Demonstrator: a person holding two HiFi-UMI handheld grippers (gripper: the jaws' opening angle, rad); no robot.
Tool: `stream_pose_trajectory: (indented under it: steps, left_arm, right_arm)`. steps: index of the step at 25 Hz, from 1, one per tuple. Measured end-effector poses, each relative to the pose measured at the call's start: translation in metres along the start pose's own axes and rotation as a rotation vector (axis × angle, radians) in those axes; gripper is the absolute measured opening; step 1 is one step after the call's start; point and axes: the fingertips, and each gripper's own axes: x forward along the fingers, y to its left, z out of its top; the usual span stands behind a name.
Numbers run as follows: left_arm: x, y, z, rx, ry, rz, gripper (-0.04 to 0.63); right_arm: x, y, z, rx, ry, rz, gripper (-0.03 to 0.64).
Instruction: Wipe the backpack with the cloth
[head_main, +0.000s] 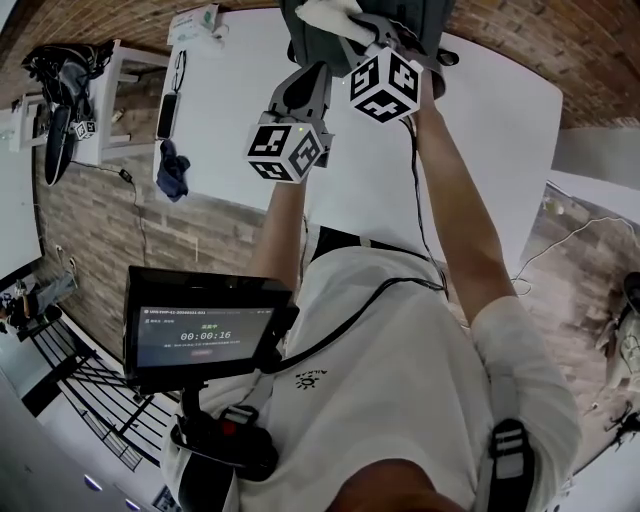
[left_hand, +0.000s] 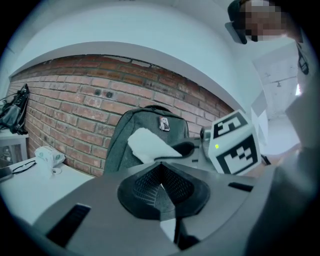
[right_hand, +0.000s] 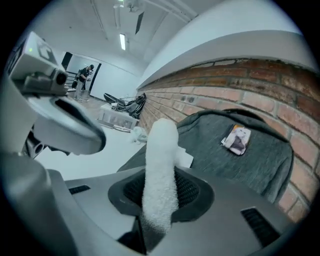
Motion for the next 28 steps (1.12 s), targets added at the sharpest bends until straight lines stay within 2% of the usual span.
stream_pose_trajectory:
  steps: [7,12,20,24,28]
  left_arm:
    - [0.003,0.004,-0.006,0.003,0.02,0.026,0.0]
    - [0.001,0.003,-0.009,-0.008,0.03,0.011,0.0]
    - [-0.002,-0.001,-0.012,-0.03,0.017,-0.033,0.001]
    - [-0.003,-0.004,-0.013,-0.036,0.016,-0.058,0.0]
    - [-0.002,-0.006,-0.016,-0.033,0.012,-0.041,0.001]
  right_arm:
    - [0.005,0.075,-0.048,-0.005,0.019,0.143,0.097]
    - [0.009,0.107,-0.072,-0.024,0.071,0.222,0.097]
    - [0.001,0.088,-0.05,-0.019,0.03,0.15,0.097]
    - [0.001,0.087,-0.051,-0.019,0.037,0.14,0.098]
    - [0.002,0.086,-0.05,-0.035,0.026,0.146,0.098]
